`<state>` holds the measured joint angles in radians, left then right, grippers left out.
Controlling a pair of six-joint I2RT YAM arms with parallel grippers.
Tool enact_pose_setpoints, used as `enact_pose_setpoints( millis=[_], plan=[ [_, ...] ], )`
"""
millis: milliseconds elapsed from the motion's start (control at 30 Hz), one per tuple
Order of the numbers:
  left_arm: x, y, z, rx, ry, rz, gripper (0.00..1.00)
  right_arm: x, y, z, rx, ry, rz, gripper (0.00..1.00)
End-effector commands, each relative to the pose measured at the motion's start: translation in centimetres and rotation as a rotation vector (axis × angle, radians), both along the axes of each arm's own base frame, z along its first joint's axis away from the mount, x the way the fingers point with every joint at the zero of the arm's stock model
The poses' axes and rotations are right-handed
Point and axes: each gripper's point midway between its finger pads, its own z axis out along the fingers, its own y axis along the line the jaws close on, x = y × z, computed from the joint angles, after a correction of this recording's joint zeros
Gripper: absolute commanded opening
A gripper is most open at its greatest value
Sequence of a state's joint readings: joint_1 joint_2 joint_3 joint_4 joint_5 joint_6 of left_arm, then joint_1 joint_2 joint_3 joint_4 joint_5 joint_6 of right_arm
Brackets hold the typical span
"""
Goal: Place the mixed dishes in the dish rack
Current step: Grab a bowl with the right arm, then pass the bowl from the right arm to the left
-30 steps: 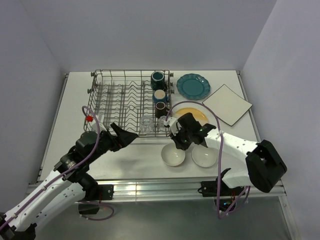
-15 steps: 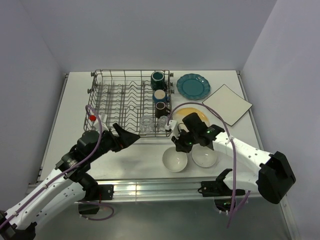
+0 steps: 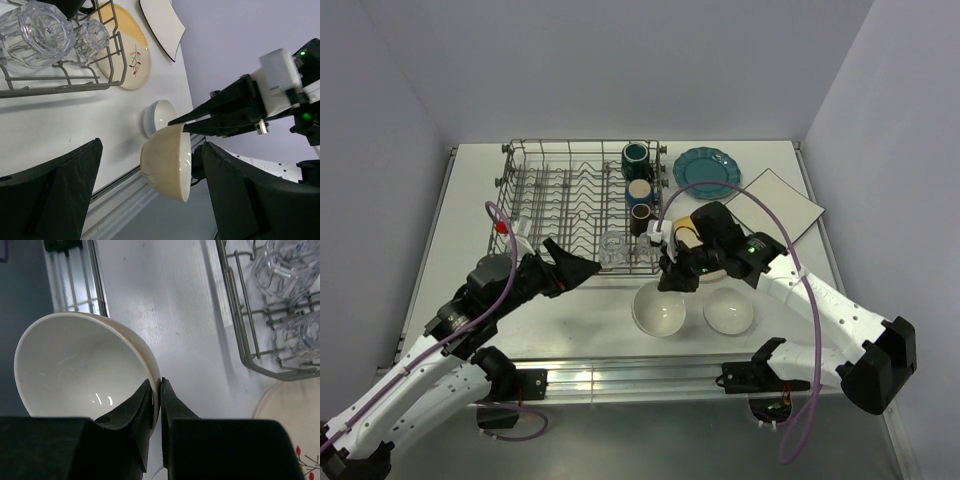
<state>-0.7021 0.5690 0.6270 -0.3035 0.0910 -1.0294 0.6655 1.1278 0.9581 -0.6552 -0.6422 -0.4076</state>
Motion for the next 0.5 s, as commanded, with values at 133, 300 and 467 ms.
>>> enact_pose_setpoints(
  millis=[133, 300, 467],
  plan=[
    [0.1, -0.5, 5.2, -0.055, -0.106, -0.027, 0.89, 0.6, 3.2, 7.7, 0.199, 0.026, -0.008, 0.0],
    [0.3, -0.2, 6.2, -0.041, -0.135, -0.015, 0.92, 2.2, 3.8, 9.2, 0.219, 0.051, -0.028, 0.0],
    [0.6, 0.2, 7.0, 0.02, -0.18, -0.009, 0.92, 3.8, 3.9, 9.1, 0.219, 0.104, -0.055, 0.0]
  ],
)
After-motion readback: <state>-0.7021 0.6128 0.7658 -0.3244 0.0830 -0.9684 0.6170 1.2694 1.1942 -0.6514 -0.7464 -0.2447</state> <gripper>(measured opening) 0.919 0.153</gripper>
